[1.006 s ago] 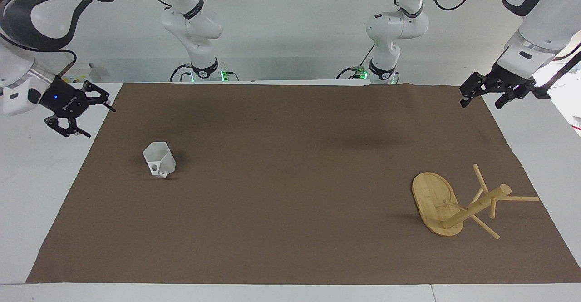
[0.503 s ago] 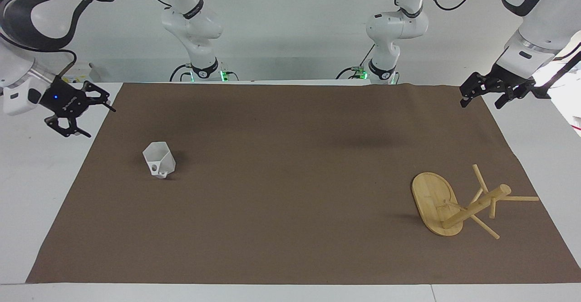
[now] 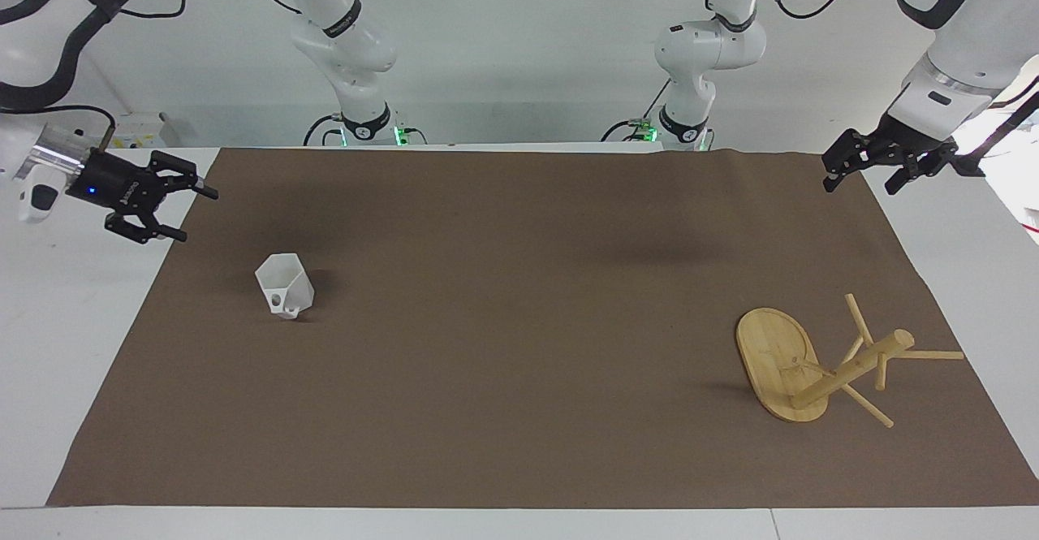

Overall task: Hang cup on rack
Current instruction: 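Move the right gripper to the white cup and close on it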

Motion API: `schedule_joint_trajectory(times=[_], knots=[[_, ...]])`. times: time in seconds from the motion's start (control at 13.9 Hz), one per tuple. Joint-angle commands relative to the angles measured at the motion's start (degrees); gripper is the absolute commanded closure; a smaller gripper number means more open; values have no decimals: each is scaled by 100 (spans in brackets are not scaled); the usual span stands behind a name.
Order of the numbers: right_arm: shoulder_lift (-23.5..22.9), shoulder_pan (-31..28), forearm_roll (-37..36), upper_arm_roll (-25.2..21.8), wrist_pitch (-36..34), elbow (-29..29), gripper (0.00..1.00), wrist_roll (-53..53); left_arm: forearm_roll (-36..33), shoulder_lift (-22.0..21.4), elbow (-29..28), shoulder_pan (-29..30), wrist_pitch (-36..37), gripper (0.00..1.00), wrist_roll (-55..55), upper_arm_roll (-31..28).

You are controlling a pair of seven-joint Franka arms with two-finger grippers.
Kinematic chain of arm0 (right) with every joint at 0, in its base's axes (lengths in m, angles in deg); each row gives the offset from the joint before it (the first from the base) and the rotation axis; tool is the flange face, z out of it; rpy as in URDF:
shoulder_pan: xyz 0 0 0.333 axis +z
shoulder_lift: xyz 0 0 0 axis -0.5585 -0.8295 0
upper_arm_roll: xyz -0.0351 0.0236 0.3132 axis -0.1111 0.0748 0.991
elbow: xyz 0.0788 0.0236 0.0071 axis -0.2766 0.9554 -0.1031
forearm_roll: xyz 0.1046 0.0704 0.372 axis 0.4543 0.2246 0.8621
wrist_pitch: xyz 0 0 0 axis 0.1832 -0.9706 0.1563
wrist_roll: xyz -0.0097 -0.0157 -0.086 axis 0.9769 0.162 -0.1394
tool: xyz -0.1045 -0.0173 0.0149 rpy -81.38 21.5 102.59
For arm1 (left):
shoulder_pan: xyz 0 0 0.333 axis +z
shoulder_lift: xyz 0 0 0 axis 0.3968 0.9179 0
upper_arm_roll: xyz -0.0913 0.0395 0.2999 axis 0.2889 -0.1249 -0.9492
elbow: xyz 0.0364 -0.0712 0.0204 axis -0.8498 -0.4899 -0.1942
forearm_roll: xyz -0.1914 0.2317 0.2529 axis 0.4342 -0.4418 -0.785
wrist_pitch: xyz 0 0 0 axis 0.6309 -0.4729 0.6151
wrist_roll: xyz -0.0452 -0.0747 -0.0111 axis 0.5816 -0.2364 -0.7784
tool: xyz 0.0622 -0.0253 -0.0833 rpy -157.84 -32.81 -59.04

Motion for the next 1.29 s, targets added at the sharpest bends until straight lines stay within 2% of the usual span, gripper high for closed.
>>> schedule_joint_trajectory(times=[0.0, 0.14, 0.29, 0.5, 0.65, 1.22], knots=[[-426, -256, 696, 11, 323, 360, 0, 2327, -107, -58, -76, 48, 31, 0, -3, 43], [-1216, -573, 1479, 11, 33, 317, 0, 3862, -107, -58, -76, 48, 31, 0, -3, 43], [-1710, -688, 1867, 11, -249, 317, 0, 5060, -107, -58, -76, 48, 31, 0, -3, 43], [-2133, -706, 2202, 20, -504, 308, 0, 5854, -107, -58, -76, 48, 31, 0, -3, 43], [-2266, -671, 2449, 20, -574, 317, 0, 6391, -106, -58, -76, 48, 31, 0, -3, 43], [-2292, -486, 2748, 11, -496, 448, 0, 6727, -107, -58, -76, 48, 31, 0, -11, 43]])
